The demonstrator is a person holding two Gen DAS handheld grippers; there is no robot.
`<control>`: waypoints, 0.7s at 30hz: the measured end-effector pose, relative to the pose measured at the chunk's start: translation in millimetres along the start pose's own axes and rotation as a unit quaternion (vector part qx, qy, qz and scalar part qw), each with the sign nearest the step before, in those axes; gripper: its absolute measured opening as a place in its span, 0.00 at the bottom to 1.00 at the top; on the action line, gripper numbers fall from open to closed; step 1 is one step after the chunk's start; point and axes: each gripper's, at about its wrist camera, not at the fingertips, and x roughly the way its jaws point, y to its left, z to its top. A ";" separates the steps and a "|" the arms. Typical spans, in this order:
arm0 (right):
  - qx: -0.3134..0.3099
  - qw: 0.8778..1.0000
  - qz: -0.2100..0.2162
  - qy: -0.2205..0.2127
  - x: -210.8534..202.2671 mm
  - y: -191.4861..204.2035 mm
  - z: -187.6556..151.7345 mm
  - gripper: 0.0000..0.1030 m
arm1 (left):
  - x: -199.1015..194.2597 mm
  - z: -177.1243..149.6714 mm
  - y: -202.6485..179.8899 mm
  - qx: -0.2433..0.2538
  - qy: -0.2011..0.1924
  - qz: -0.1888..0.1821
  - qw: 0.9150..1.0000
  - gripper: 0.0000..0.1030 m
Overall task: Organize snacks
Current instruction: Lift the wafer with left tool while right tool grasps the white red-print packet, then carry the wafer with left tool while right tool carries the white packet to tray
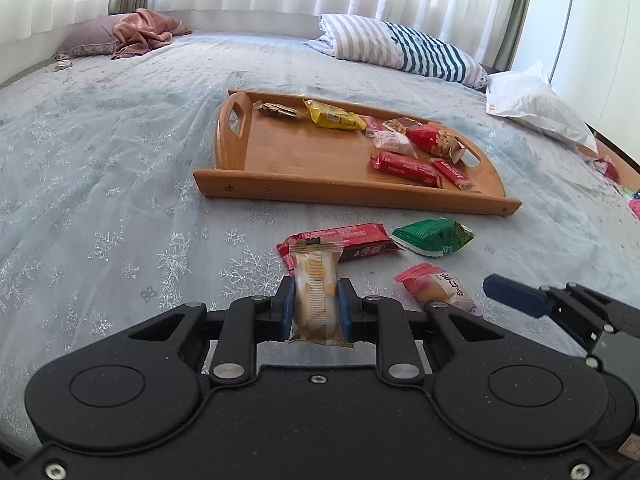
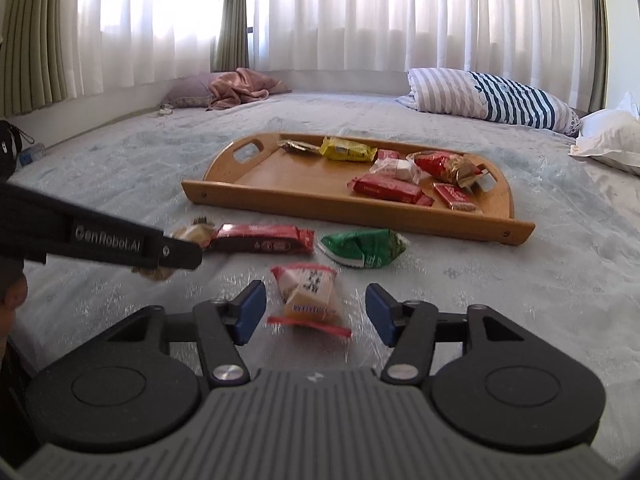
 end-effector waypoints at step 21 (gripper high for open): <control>0.048 0.999 0.009 -0.002 12.2 -10.2 24.1 0.32 | 7.1 29.6 5.6 0.011 -0.018 0.001 1.000 0.20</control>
